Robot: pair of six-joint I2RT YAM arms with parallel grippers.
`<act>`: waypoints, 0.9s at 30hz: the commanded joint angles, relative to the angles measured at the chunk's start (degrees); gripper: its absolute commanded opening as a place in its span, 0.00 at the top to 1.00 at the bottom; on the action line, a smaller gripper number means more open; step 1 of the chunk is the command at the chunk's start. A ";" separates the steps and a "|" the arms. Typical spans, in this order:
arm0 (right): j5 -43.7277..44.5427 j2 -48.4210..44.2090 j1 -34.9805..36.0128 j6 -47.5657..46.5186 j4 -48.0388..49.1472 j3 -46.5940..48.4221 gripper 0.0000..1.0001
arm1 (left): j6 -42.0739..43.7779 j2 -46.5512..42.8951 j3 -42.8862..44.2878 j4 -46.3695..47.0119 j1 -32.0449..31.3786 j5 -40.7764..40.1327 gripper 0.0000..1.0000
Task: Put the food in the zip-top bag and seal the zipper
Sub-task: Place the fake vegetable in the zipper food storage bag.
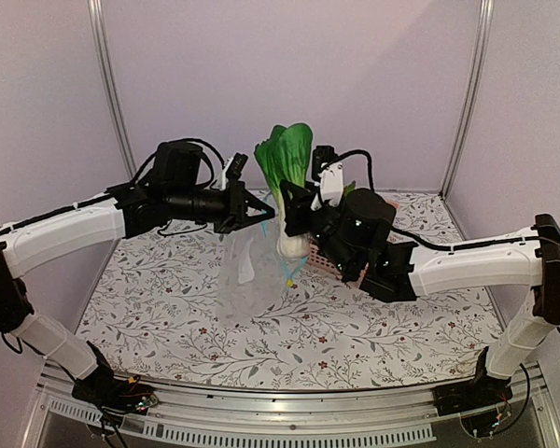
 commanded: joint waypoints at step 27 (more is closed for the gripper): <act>2.08 4.15 3.82 -5.43 13.97 -3.93 0.51 | -11.83 -2.45 -4.74 14.64 2.73 0.26 1.00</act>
